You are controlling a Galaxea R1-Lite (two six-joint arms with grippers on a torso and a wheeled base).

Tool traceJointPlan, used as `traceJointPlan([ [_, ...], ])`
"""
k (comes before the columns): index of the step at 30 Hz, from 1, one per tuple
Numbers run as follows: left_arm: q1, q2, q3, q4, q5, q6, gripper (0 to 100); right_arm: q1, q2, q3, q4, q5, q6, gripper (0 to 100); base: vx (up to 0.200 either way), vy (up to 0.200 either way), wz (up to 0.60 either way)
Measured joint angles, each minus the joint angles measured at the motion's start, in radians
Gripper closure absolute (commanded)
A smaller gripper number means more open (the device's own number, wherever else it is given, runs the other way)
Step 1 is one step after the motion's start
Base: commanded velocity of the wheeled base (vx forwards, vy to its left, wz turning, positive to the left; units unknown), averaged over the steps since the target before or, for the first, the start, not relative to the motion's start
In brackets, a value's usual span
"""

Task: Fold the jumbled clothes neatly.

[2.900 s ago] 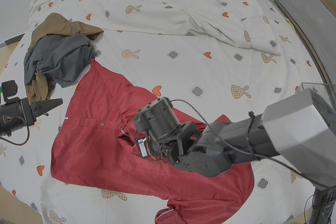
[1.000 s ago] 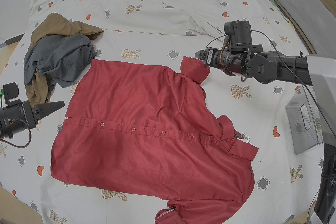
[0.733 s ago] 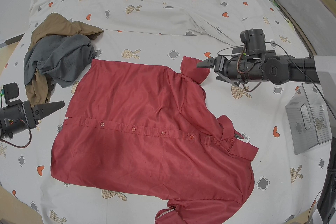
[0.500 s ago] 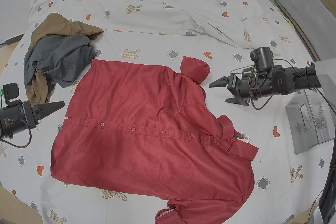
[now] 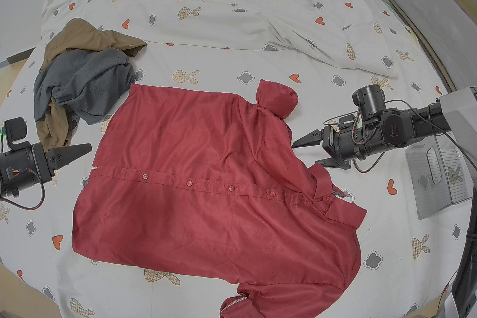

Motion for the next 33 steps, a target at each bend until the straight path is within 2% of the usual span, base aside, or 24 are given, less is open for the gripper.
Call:
traceJointPlan([
  [6,0.000,0.000,0.000,0.000,0.000,0.000,0,0.022,0.003,0.016,0.011,0.051,0.002,0,0.000,0.000,0.00],
  [12,0.000,0.000,-0.001,0.000,0.000,0.000,0,0.031,0.004,0.027,0.010,0.057,0.003,0,0.000,0.000,0.00],
  [13,0.000,-0.001,-0.001,0.000,0.000,0.000,0,0.032,0.004,0.028,0.010,0.058,0.003,100,0.000,0.000,0.00],
  [24,0.000,-0.004,-0.002,0.000,0.000,0.000,0,0.017,0.006,0.030,0.011,0.057,0.011,100,0.000,0.000,0.00],
  [33,0.001,-0.005,-0.003,0.000,0.000,0.000,0,-0.043,-0.071,0.062,0.014,0.057,0.029,100,0.000,0.000,0.00],
])
